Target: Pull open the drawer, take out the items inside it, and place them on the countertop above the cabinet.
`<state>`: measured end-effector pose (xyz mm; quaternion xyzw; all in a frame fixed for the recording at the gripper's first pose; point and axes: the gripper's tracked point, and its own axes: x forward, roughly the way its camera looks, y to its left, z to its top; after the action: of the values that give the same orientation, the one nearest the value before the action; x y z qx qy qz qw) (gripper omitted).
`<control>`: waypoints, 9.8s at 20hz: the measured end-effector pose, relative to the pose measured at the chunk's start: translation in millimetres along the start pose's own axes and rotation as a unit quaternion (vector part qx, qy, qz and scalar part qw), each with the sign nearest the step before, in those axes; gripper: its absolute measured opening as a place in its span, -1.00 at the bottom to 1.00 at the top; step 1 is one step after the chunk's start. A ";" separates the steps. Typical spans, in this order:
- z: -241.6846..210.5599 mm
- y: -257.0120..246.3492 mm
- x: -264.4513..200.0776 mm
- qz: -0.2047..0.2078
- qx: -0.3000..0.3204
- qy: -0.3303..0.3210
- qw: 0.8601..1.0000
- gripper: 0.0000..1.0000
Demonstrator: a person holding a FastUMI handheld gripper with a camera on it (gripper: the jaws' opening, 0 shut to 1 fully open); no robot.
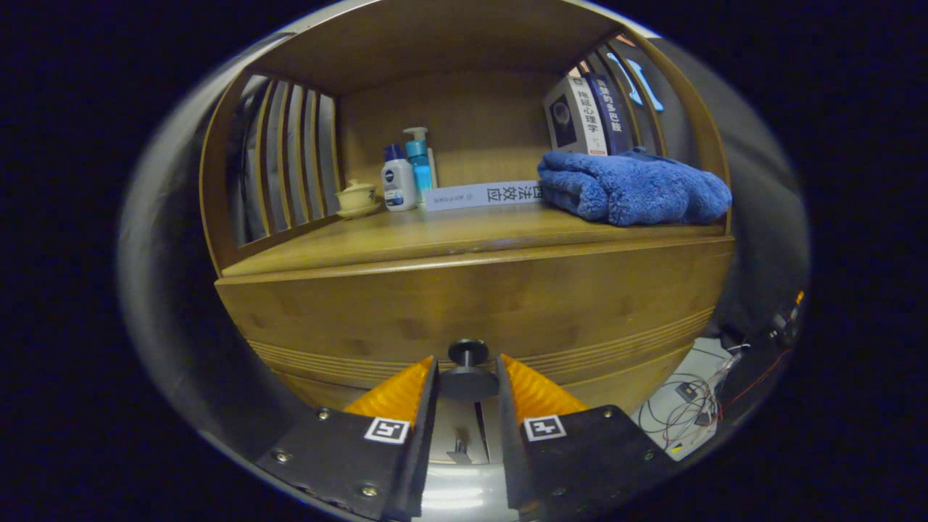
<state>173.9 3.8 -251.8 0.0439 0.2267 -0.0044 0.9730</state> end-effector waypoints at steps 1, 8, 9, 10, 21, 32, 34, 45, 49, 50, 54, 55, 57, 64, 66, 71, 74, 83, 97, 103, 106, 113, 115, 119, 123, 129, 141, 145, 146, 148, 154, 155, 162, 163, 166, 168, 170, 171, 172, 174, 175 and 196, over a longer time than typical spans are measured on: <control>-1.1 0.2 0.3 0.000 0.000 0.003 1.000 -0.13; -6.5 -2.8 -10.3 -0.022 -0.001 0.022 1.000 -0.37; -8.3 -3.1 -18.7 -0.025 0.002 0.022 0.999 -0.38; -11.3 -3.5 -27.7 -0.029 0.006 0.022 0.999 -0.38; -39.5 -7.8 -111.2 -0.068 -0.006 0.035 0.997 -0.38; -69.4 -12.0 -158.6 -0.088 0.009 0.047 0.995 -0.38; -68.9 -11.6 -159.6 -0.077 0.016 0.040 0.996 -0.39; -67.3 -11.0 -162.6 -0.054 0.031 0.032 0.998 -0.03; -36.3 -1.3 -176.4 -0.045 0.021 -0.017 0.999 0.14; -27.3 -1.0 -176.8 -0.045 0.019 -0.027 0.998 0.21; 17.4 9.2 -176.2 -0.042 0.004 -0.065 0.997 0.20; 29.4 12.8 -174.9 -0.040 -0.001 -0.076 0.996 0.20; 52.4 21.4 -170.4 -0.036 -0.011 -0.090 0.995 0.20; 80.8 6.1 -130.8 -0.095 0.004 -0.032 0.995 0.21; 73.6 -1.9 -119.7 -0.113 0.005 0.007 0.994 0.21; 53.1 -9.6 -98.9 -0.134 0.033 0.077 0.987 0.21; 37.9 -10.8 -92.0 -0.146 0.034 0.118 0.982 0.21; 11.1 -1.1 -65.1 -0.145 0.036 0.201 0.968 0.21; -12.0 -1.0 -57.3 -0.185 0.017 0.302 0.935 0.21; -21.5 -22.9 -42.1 -0.196 0.044 0.328 0.923 0.11; -33.0 -38.9 -40.1 -0.207 0.027 0.360 0.909 0.11; -42.4 -38.8 -31.1 -0.190 0.065 0.373 0.906 0.11; -47.7 -38.0 -32.8 -0.187 0.060 0.391 0.899 0.11; -54.5 -35.1 -25.6 -0.169 0.059 0.393 0.902 0.01; -47.7 -36.3 -29.2 -0.173 0.061 0.376 0.909 -0.11; -44.0 -38.6 -27.2 -0.173 0.061 0.352 0.918 -0.38; 27.6 -50.9 -70.1 -0.219 0.004 0.306 0.927 -0.38; 47.5 -51.3 -98.6 -0.246 -0.010 0.292 0.924 -0.38; 52.9 -51.2 -105.7 -0.252 -0.013 0.286 0.924 -0.38; 64.7 -50.2 -120.4 -0.264 -0.018 0.272 0.925 -0.39; 120.4 -40.8 -125.0 -0.261 0.005 0.186 0.947 -0.38; 127.2 -39.3 -120.0 -0.255 0.010 0.176 0.951 -0.39; 144.4 -21.4 -51.7 -0.191 0.032 0.153 0.969 -0.39; 140.2 -22.5 -44.3 -0.188 0.027 0.163 0.968 -0.39; 130.1 -18.7 -19.6 -0.171 0.027 0.179 0.968 -0.38; 126.7 -14.9 -1.8 -0.156 0.041 0.179 0.971 -0.38; 119.6 -14.8 10.2 -0.147 0.039 0.188 0.970 -0.39; 115.9 -14.1 14.7 -0.142 0.034 0.193 0.970 -0.39; 111.7 -13.0 18.5 -0.138 0.030 0.200 0.970 -0.39; 115.7 -9.5 25.7 -0.127 0.037 0.188 0.973 -0.39; 117.5 -8.5 29.2 -0.123 0.043 0.185 0.974 -0.38; 166.9 14.9 25.4 -0.052 0.045 0.069 0.995 0.86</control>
<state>270.6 4.3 -112.8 0.0764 0.2952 -0.0621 0.9503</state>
